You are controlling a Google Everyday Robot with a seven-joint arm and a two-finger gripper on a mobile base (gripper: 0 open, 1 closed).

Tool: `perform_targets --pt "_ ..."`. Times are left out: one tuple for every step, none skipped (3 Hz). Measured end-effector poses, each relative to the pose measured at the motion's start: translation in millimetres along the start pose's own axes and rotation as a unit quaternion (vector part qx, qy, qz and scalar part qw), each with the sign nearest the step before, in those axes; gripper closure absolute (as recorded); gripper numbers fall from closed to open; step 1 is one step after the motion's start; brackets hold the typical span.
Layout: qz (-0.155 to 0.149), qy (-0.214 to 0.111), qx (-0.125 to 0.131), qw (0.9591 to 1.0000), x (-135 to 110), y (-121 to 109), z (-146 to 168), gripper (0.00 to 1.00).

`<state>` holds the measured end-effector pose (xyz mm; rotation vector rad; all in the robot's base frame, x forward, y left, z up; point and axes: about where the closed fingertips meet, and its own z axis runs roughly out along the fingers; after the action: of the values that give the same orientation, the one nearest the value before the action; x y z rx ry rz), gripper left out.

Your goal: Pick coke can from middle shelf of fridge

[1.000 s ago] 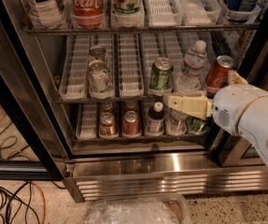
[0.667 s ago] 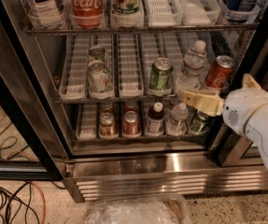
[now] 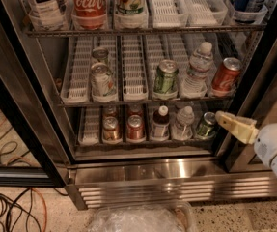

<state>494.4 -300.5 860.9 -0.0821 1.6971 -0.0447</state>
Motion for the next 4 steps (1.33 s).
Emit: perform_targets --pt "0.000 -0.028 -0.007 0.9996 -7.5 12.3 6.1 0.00" --pt "0.001 -0.028 -0.007 0.9996 -7.6 12.5 6.3 0.00" --pt "0.015 -0.027 0.010 0.9995 -3.9 17.8 8.4 0.00" --pt "0.042 -0.040 0.034 0.9977 0.0 38.1 9.1 0.00"
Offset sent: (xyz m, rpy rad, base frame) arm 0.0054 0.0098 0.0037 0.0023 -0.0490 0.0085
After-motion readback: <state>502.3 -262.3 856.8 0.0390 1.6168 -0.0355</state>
